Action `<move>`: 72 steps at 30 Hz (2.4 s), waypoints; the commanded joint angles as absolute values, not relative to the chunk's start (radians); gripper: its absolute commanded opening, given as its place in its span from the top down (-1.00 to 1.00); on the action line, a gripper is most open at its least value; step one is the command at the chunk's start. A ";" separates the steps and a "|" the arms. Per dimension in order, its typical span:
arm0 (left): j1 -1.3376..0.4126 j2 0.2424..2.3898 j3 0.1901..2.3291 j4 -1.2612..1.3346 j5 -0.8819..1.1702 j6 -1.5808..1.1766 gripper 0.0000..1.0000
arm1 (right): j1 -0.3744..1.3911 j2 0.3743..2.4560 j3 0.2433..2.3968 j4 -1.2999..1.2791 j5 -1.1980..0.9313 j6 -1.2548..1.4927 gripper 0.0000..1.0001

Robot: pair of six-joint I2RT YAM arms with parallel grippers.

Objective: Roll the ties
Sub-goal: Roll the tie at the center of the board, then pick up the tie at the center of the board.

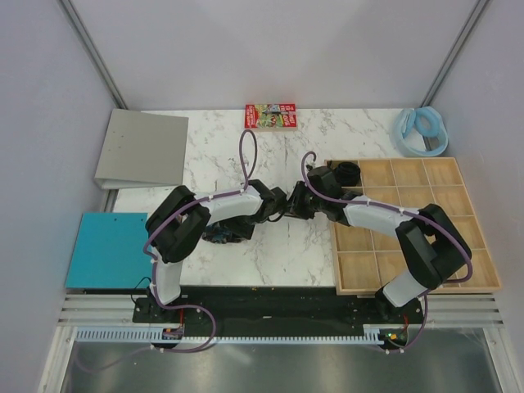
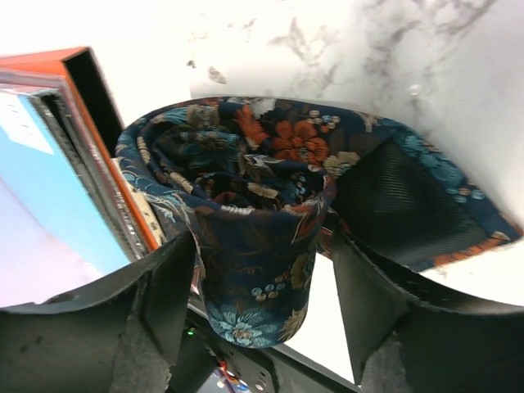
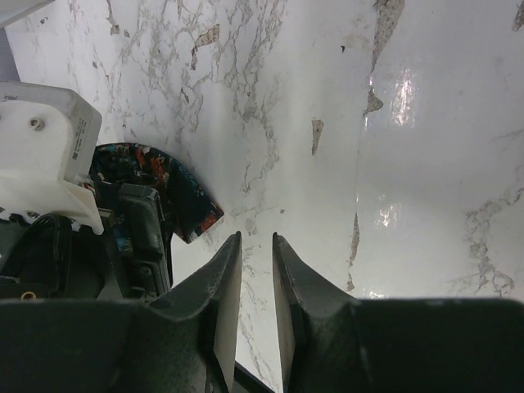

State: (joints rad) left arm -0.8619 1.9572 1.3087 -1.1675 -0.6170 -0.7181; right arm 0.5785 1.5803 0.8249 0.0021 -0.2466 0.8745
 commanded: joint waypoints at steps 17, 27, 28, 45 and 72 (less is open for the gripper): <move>-0.838 1.701 1.410 -1.054 -0.306 -0.631 -0.80 | 0.575 1.462 0.813 -0.072 -0.207 0.879 -0.12; -0.646 1.390 1.171 -0.970 -0.174 -0.583 -0.78 | 0.594 1.499 0.795 0.029 -0.304 0.933 -0.62; -0.622 1.367 1.142 -0.932 -0.152 -0.575 -0.76 | 0.601 1.521 0.792 0.046 -0.330 0.943 -0.65; -0.440 1.207 0.917 -0.741 0.061 -0.522 -0.05 | 0.706 1.796 0.894 0.228 -0.409 0.874 -0.67; -0.440 1.177 0.798 -0.538 0.183 -0.586 0.58 | 0.704 1.950 0.910 0.356 -0.499 0.795 -0.63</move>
State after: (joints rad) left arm -0.4442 1.1755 0.8047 -0.5705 0.1791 -0.5552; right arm 0.7013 1.9003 0.9043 0.3691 -0.5095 0.8394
